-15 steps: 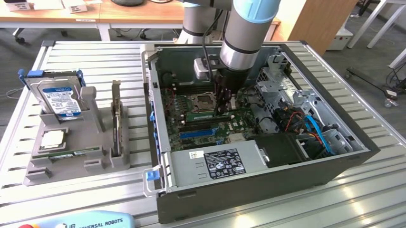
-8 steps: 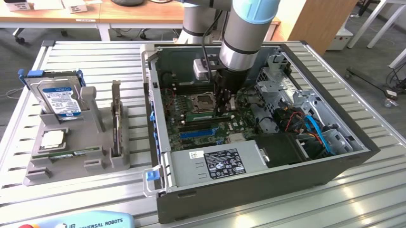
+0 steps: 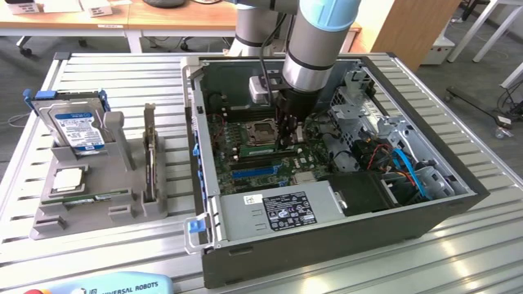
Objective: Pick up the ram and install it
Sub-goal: 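Insert the ram into the slot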
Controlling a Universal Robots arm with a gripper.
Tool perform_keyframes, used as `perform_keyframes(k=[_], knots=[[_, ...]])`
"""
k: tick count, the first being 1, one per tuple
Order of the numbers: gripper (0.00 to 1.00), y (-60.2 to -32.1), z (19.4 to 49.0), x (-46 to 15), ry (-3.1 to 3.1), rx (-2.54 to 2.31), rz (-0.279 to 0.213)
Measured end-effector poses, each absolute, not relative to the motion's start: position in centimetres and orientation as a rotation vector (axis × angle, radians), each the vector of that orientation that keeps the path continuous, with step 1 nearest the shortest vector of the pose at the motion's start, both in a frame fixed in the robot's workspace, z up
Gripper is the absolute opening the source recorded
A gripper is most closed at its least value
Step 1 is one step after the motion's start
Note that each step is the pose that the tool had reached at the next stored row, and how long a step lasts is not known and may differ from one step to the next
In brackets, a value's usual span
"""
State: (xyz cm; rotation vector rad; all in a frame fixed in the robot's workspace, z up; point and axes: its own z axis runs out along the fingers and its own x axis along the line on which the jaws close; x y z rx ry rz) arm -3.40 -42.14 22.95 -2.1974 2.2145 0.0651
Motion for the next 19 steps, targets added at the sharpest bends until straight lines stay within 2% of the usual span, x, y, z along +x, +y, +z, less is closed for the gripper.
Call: perform_keyframes(k=[19], knots=[[0.11, -42.14, 22.80, -3.40, 2.214, -2.197, 0.065]])
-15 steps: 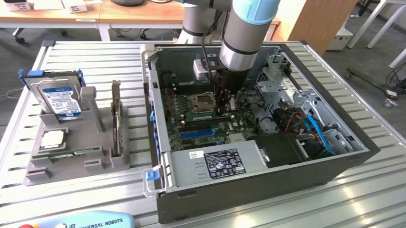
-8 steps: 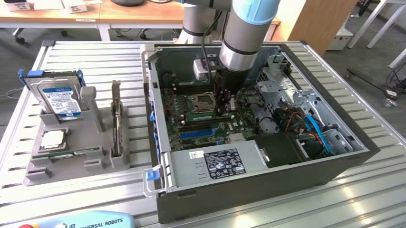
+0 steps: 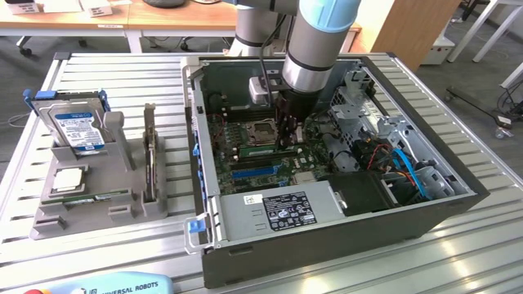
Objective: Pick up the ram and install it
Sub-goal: 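Insert the ram into the slot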
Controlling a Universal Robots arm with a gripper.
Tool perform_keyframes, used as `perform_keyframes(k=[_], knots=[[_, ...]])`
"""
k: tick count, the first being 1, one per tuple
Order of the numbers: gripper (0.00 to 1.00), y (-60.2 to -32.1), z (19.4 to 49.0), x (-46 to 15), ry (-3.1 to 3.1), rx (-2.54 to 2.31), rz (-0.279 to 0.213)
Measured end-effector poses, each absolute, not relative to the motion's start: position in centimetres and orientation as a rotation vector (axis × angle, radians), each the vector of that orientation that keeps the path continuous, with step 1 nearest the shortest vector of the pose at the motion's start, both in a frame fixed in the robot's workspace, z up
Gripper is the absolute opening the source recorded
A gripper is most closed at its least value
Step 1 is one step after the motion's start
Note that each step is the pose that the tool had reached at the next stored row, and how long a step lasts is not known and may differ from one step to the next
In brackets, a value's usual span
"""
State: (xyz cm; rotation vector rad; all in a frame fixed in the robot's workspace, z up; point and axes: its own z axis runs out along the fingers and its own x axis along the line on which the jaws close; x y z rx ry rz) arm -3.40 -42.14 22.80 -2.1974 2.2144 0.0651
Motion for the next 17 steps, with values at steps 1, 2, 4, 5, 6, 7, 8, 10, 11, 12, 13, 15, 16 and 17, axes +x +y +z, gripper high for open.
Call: perform_keyframes(k=[1, 2, 4, 5, 6, 7, 8, 10, 11, 12, 13, 15, 16, 17], knots=[[0.11, -42.14, 22.77, -3.40, 2.214, -2.197, 0.065], [0.11, -42.14, 22.74, -3.40, 2.214, -2.197, 0.065], [0.11, -42.14, 22.69, -3.40, 2.214, -2.197, 0.065], [0.11, -42.14, 22.65, -3.40, 2.214, -2.197, 0.065], [0.11, -42.14, 22.62, -3.40, 2.214, -2.197, 0.065], [0.11, -42.14, 22.60, -3.40, 2.214, -2.197, 0.065], [0.11, -42.14, 22.58, -3.40, 2.215, -2.197, 0.065], [0.11, -42.14, 22.54, -3.40, 2.214, -2.197, 0.065], [0.11, -42.14, 22.52, -3.40, 2.215, -2.197, 0.065], [0.11, -42.14, 22.50, -3.40, 2.214, -2.197, 0.065], [0.11, -42.14, 22.49, -3.40, 2.215, -2.197, 0.065], [0.11, -42.14, 22.48, -3.40, 2.215, -2.197, 0.065], [0.11, -42.14, 22.48, -3.40, 2.214, -2.197, 0.065], [0.11, -42.14, 22.48, -3.40, 2.214, -2.197, 0.065]])
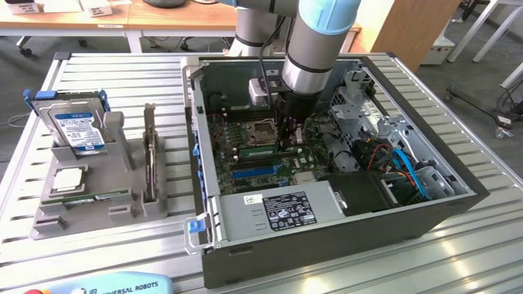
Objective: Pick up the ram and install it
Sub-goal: 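Insert the ram into the slot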
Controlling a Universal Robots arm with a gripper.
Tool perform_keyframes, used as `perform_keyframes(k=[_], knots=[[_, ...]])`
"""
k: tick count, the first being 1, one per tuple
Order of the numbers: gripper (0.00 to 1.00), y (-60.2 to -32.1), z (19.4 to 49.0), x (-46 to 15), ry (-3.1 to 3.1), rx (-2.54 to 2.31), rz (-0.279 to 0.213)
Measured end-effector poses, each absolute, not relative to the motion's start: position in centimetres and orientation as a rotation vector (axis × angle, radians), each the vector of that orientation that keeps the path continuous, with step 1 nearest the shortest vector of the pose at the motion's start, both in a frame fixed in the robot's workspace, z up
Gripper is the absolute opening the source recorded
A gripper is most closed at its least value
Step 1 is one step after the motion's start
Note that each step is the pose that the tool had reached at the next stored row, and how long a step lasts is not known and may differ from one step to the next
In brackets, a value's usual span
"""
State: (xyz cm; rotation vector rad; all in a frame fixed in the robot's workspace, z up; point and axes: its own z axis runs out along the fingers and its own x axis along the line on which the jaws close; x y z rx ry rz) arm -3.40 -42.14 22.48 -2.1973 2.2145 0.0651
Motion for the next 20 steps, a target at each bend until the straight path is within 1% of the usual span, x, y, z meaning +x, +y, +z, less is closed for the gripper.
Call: perform_keyframes(k=[5, 6, 7, 8, 14, 20], knots=[[0.12, -42.1, 22.5, -3.4, 2.215, -2.197, 0.065], [0.18, -42.1, 22.5, -3.4, 2.215, -2.197, 0.065], [0.18, -42.1, 22.5, -3.4, 2.215, -2.197, 0.065], [0.25, -42.1, 22.5, -3.4, 2.214, -2.197, 0.065], [0.25, -42.1, 22.7, -3.4, 2.214, -2.197, 0.065], [0.25, -42.1, 24.2, -3.4, 2.215, -2.197, 0.065]])
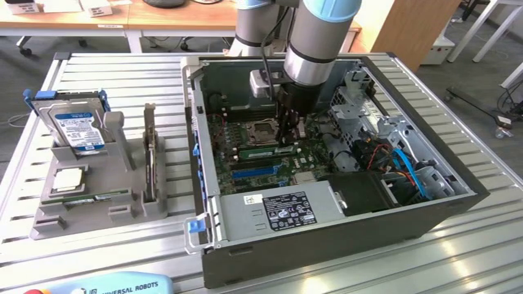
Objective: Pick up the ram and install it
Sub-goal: 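Insert the ram into the slot, then press down the ram until it locks into place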
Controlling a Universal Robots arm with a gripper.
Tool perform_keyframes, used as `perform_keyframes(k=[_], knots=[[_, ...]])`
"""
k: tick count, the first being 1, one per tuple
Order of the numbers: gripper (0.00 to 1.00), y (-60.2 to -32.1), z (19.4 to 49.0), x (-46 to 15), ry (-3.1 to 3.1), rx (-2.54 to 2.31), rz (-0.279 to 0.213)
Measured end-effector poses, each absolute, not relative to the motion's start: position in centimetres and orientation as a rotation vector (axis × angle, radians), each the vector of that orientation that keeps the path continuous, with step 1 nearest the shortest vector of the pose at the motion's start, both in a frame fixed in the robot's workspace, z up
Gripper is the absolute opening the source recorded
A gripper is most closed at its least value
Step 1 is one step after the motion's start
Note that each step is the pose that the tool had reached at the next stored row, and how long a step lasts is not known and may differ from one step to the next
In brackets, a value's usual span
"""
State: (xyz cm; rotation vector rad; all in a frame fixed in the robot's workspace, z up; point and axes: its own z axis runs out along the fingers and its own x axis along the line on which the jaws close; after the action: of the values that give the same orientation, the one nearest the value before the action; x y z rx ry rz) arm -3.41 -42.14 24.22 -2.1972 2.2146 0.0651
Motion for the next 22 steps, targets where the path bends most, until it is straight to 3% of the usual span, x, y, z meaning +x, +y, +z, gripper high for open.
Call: perform_keyframes(k=[13, 22], knots=[[0.25, -42.1, 27.4, -3.4, 2.215, -2.197, 0.065], [0.25, -42.1, 27.8, -3.4, 2.214, -2.197, 0.065]])
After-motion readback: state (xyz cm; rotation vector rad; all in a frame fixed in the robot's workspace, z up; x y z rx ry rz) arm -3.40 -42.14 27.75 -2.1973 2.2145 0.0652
